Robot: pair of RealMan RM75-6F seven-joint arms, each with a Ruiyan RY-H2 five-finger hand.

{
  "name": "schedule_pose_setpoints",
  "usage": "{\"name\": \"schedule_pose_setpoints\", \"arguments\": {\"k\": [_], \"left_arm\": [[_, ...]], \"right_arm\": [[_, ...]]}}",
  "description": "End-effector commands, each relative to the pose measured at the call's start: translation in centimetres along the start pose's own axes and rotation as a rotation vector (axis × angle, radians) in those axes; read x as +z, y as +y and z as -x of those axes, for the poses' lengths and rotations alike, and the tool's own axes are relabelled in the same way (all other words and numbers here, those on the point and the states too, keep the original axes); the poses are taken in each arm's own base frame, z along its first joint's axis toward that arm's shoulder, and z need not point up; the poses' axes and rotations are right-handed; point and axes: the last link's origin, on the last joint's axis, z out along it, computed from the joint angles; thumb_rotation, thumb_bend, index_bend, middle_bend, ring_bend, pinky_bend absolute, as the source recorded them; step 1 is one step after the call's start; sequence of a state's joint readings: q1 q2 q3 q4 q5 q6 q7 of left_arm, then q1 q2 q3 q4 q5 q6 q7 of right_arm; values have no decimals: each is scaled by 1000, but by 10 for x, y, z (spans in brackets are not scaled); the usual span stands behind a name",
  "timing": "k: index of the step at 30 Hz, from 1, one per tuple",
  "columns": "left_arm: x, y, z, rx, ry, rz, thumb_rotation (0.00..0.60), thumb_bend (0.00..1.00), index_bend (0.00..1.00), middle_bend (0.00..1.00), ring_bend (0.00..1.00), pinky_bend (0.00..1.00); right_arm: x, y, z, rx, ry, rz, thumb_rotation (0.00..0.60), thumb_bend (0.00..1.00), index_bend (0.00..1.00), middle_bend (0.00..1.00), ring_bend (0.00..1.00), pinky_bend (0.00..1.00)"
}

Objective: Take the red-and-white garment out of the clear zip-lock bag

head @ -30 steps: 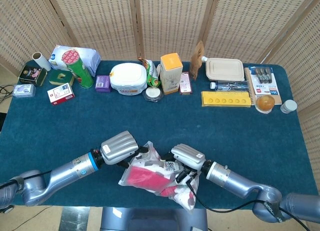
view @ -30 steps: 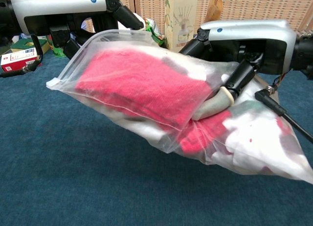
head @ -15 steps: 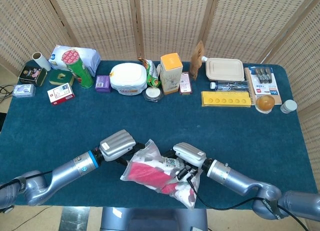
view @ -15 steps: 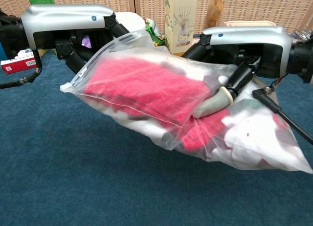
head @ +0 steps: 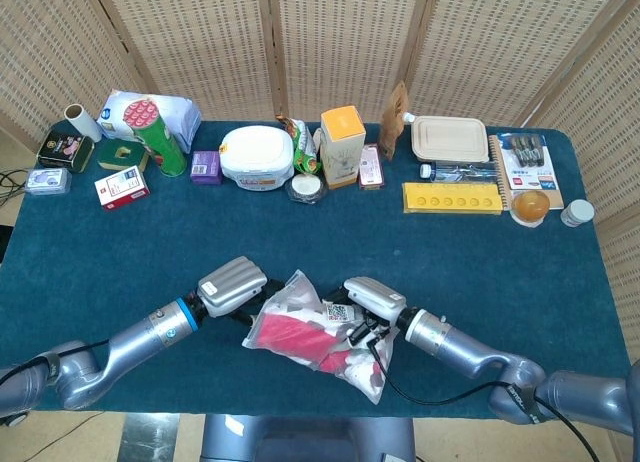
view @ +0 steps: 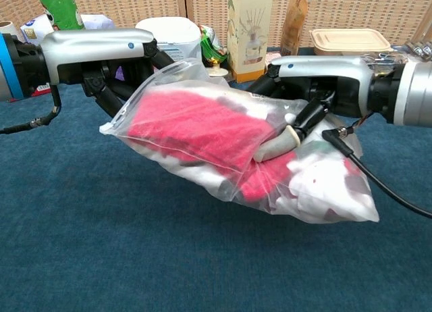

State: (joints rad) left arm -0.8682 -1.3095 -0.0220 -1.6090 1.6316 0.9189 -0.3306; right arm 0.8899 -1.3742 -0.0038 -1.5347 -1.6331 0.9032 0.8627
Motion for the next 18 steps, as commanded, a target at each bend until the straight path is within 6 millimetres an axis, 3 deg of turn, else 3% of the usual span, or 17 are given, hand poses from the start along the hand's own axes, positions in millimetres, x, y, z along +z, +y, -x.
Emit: {"name": "schedule_pose_setpoints", "arguments": {"k": [1,8,13,18], "left_arm": [[3,-7,9,8,-17,-20,600,471,773,1000,1000,1000],[16,-22,38,-1,-48,-60,600,467,773,1000,1000,1000],[26,-29,54,-4,-40,-70,600,462,773,1000,1000,1000],[31,-33,62,20,-27,-77,600,459,773,1000,1000,1000]], "right_arm": [[7,10,3,15,-5,34,526,228,794,852,933,799],[16,35,8,21,-20,128,526,229,647,690,678,507],[15,52,6,-7,-18,192,526,228,483,535,500,303],[12,59,1,-53,-11,233,524,212,306,373,349,207]]}}
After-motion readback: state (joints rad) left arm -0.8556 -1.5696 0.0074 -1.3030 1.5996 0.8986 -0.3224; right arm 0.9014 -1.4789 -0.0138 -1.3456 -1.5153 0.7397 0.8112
